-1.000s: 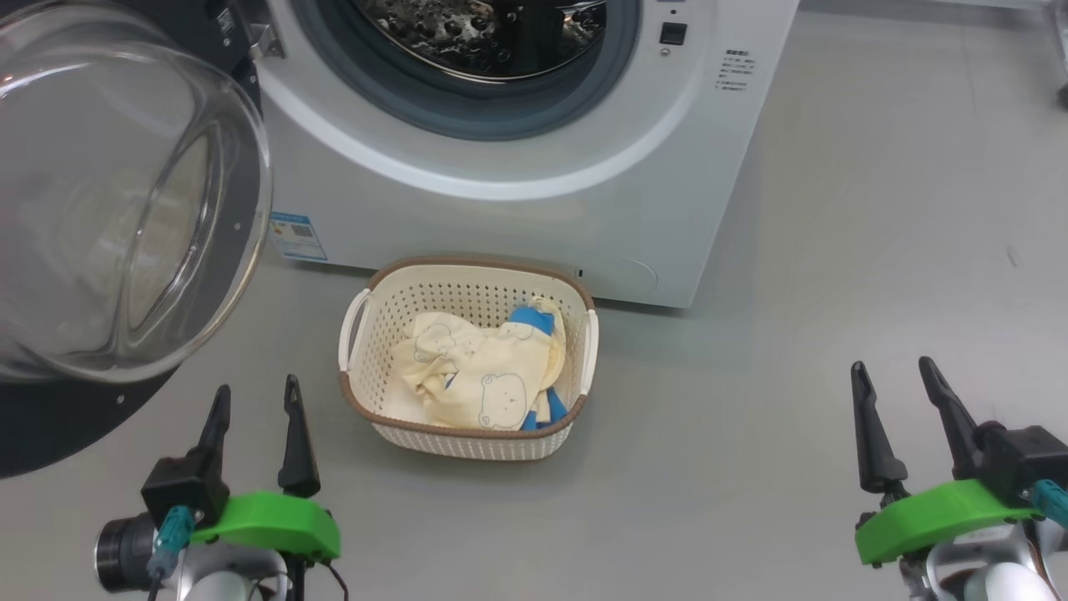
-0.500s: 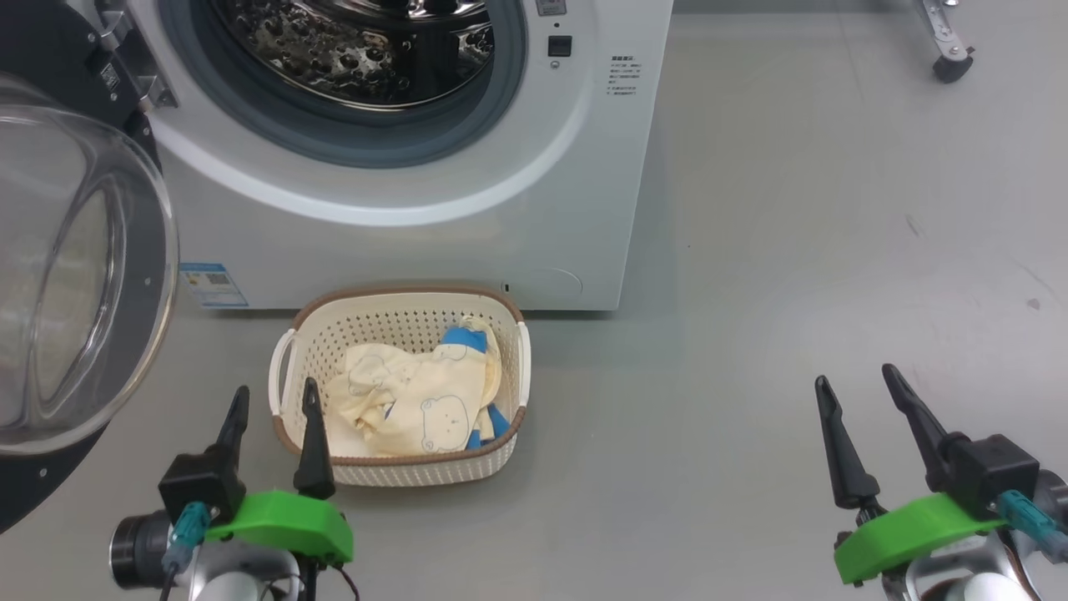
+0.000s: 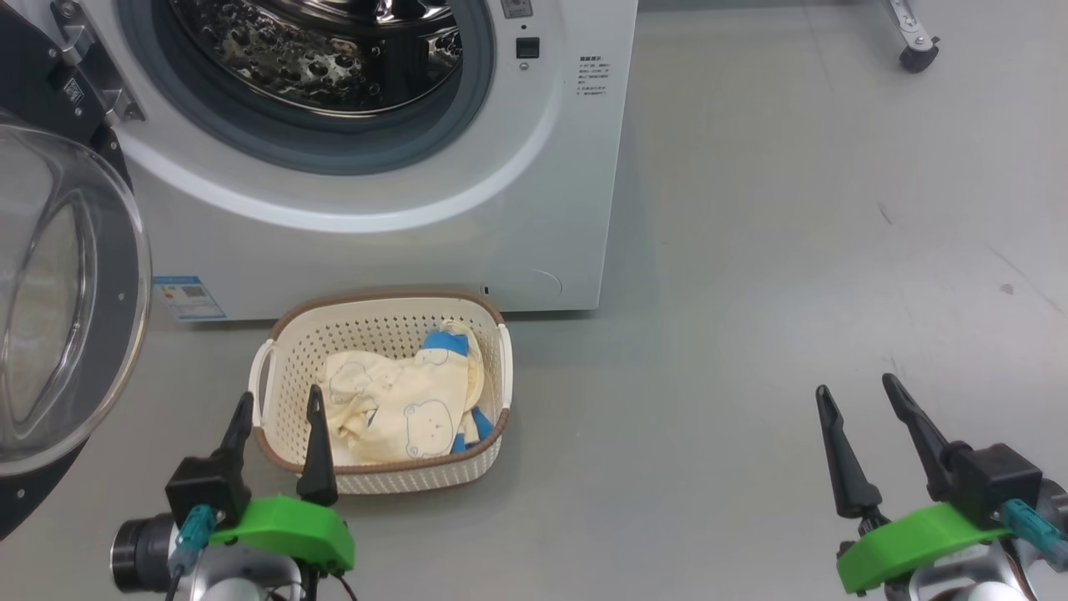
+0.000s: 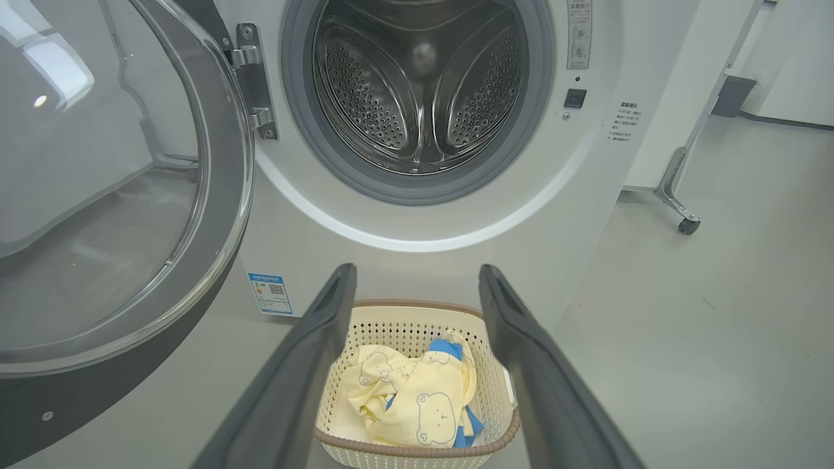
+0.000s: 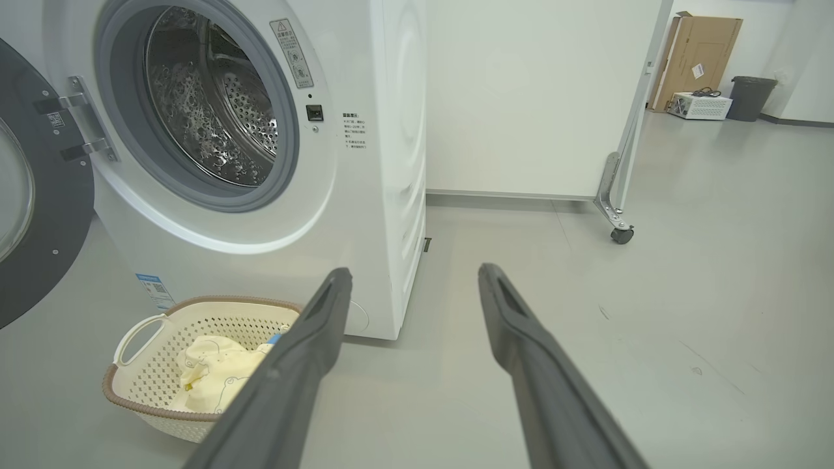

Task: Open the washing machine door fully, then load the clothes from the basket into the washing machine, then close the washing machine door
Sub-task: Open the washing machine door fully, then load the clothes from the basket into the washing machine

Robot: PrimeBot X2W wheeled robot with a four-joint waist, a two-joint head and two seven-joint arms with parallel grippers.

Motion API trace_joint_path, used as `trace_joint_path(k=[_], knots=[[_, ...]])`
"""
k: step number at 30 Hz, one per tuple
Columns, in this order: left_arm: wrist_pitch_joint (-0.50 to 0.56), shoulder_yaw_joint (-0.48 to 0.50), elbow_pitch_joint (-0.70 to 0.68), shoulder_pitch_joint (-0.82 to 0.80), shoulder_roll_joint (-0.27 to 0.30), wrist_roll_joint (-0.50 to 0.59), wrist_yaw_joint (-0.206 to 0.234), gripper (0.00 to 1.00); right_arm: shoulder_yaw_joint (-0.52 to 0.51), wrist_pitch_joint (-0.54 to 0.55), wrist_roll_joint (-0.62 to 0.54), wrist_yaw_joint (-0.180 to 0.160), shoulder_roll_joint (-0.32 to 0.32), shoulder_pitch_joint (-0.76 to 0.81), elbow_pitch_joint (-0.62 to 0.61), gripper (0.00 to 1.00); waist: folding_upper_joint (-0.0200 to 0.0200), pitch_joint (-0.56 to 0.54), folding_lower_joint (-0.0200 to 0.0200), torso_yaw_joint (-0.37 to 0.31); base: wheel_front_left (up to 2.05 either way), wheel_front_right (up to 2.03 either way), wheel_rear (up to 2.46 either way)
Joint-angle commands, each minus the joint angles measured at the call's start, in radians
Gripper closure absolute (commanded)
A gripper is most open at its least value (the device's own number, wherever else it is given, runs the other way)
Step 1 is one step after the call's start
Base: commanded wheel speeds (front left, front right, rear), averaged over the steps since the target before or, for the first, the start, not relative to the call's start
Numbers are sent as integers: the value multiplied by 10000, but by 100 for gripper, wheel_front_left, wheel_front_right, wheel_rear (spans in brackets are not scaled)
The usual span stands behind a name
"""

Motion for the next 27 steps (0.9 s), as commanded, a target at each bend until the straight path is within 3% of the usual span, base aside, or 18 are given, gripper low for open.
trace_joint_path(k=[1,19,27], knots=[[1,316,-376,-258,233,84,90,0,177,-174,60,-29,-112,-254,-393,0,0,10,0,-5,0,0,0],[-4,202,-517,-323,317,34,220,0,78,-303,127,-29,-112,-379,-307,0,0,169,0,-13,1,-1,0],[83,81,-526,-254,326,-102,132,0,60,-390,151,-29,-112,-410,-237,0,0,170,0,10,73,-73,0]])
